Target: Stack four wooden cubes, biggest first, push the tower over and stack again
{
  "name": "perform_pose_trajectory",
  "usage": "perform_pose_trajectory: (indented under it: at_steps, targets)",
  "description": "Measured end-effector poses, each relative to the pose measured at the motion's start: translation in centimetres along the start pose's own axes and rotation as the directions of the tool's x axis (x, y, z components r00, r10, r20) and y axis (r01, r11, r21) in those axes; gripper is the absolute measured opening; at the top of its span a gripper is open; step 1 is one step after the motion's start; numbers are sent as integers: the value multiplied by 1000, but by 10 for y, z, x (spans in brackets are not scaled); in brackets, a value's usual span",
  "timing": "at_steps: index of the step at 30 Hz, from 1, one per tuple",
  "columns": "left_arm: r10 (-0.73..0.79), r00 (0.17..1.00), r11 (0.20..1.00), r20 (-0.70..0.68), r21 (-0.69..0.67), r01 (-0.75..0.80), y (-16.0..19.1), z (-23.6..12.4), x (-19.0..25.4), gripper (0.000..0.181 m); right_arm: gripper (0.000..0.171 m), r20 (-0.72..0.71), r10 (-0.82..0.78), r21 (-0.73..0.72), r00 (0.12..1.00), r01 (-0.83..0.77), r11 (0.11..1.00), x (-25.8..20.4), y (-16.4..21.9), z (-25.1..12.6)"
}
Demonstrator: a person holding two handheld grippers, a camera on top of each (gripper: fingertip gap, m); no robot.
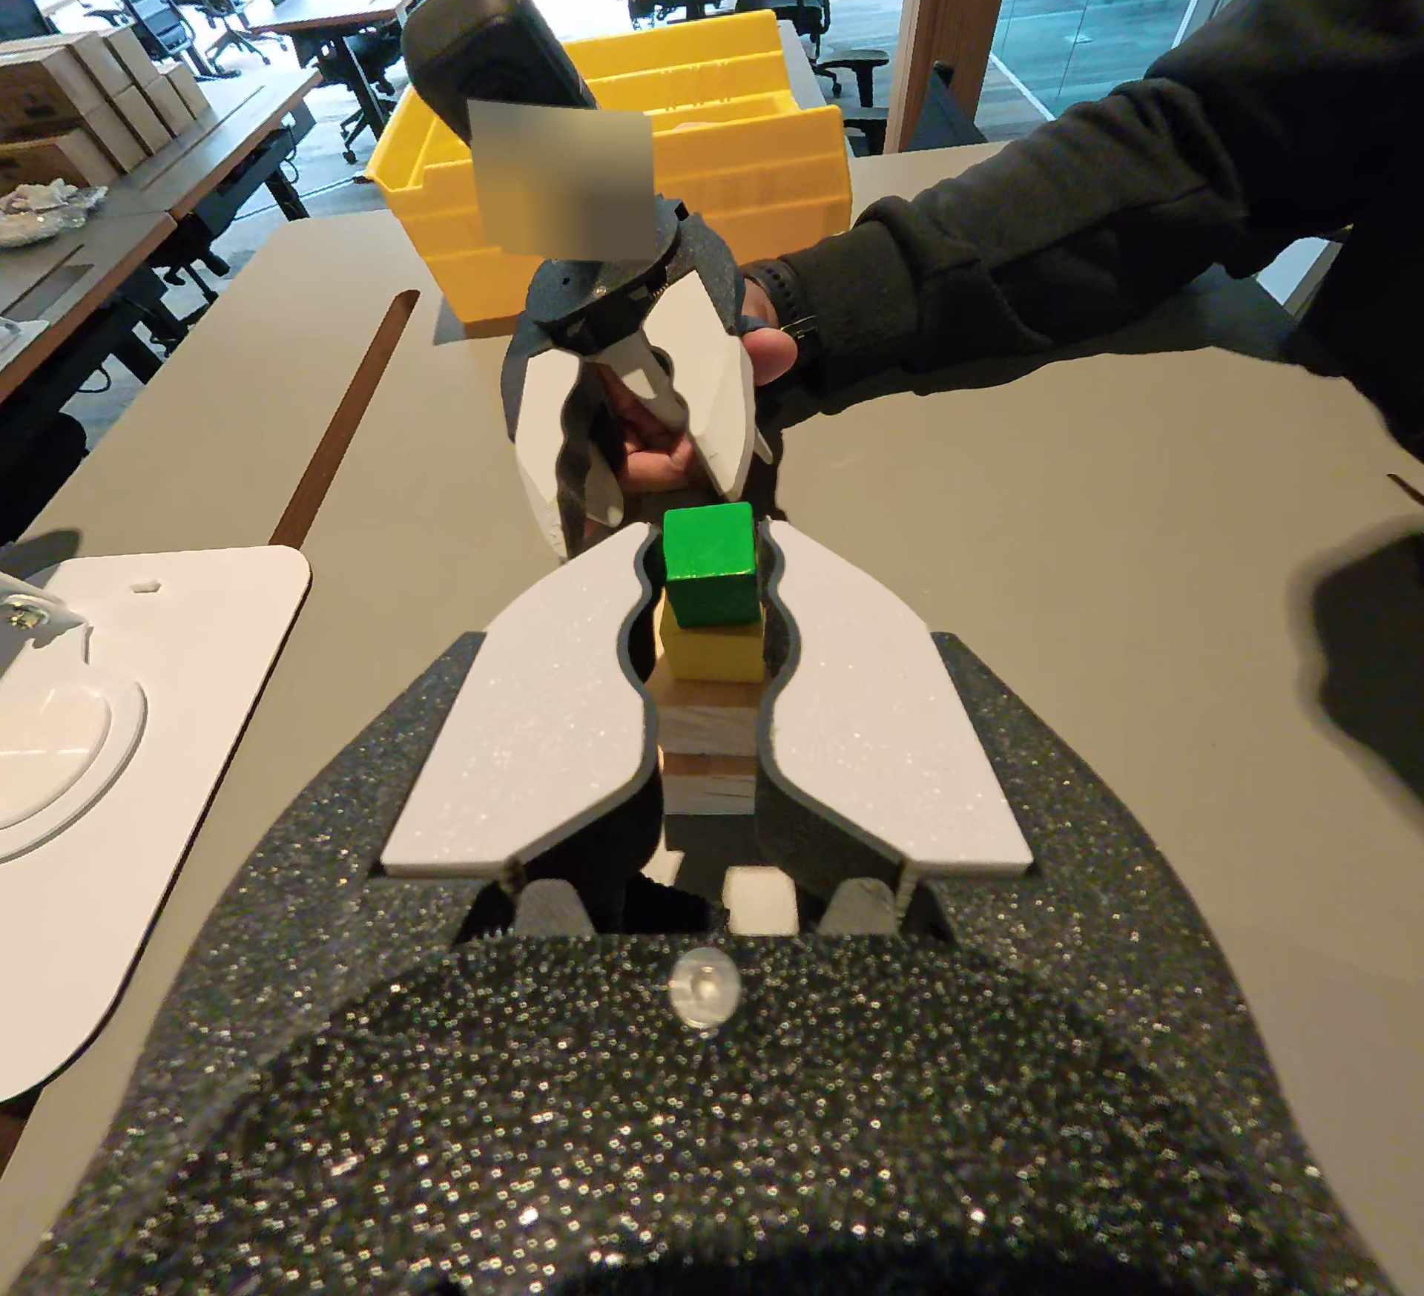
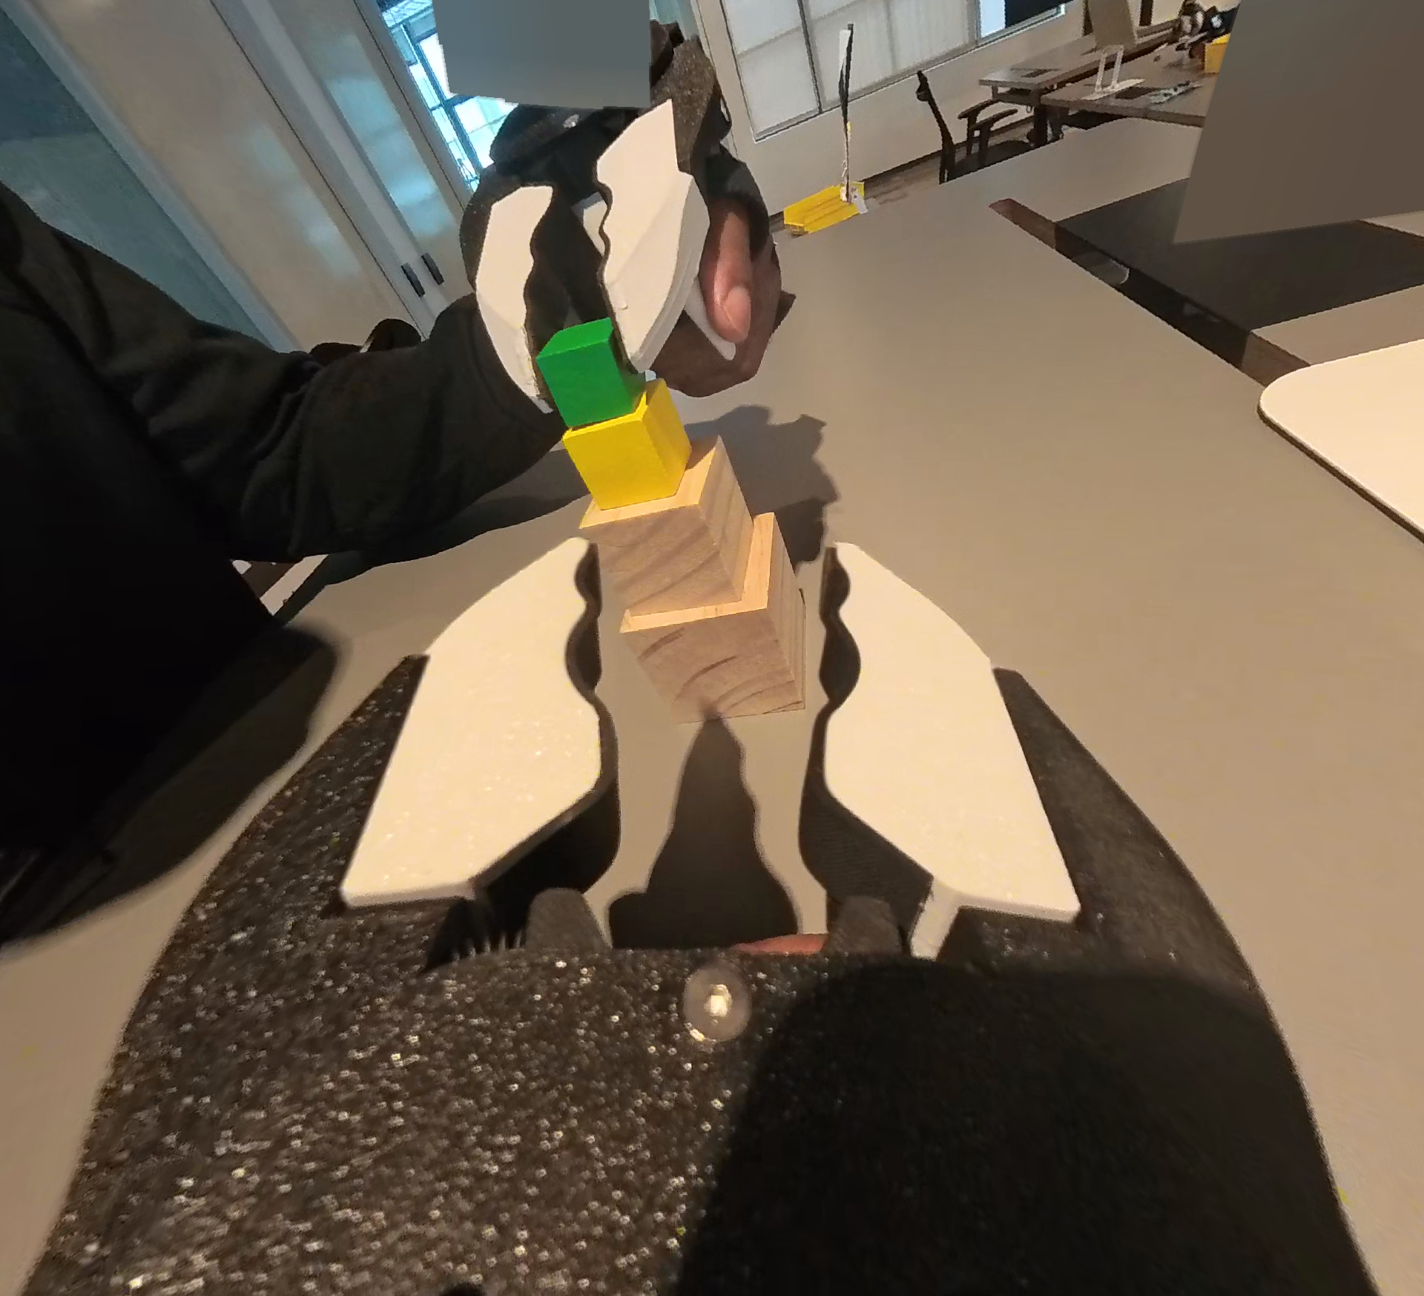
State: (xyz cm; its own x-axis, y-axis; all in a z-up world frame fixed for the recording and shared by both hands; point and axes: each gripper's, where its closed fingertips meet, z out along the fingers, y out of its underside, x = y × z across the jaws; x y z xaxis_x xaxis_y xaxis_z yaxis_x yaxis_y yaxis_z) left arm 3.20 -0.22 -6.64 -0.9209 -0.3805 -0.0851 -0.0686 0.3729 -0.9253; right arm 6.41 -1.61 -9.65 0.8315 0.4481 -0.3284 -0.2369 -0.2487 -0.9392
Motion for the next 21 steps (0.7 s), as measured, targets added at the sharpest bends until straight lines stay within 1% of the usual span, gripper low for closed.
perform_pose_trajectory:
  at_steps: [5, 10, 13, 15, 17, 18, 20, 21]
  targets:
    - [-3, 1000, 1000, -3, -12, 3, 3, 2, 1, 23, 55, 2, 1, 1, 1000, -1, 1000, 0, 0, 0]
    - [-4, 1000, 1000, -2, 1, 4, 1, 1, 1, 29, 55, 5, 2, 5, 1000, -2, 1000, 0, -1, 0]
    - [-13, 1000, 998, 4, 65, 13, -5, -6, 0, 35, 55, 9, 5, 12, 1000, -6, 1000, 0, -2, -1]
    - [-37, 999, 986, 22, 163, 33, -11, -17, -4, 37, 55, 11, 10, 21, 1000, -10, 1000, 0, -3, -2]
    - [-92, 993, 957, 72, 281, 68, -10, -33, -13, 36, 54, 13, 13, 31, 1000, -13, 999, 0, -4, -3]
    - [-133, 983, 940, 124, 330, 85, -4, -41, -22, 32, 52, 13, 14, 36, 1000, -14, 999, 1, -5, -4]
    - [-232, 927, 918, 296, 383, 108, 21, -58, -45, 18, 44, 13, 12, 50, 1000, -13, 999, 1, -6, -5]
    - [-274, 878, 916, 393, 386, 113, 34, -65, -56, 5, 39, 10, 11, 56, 1000, -12, 998, 1, -7, -5]
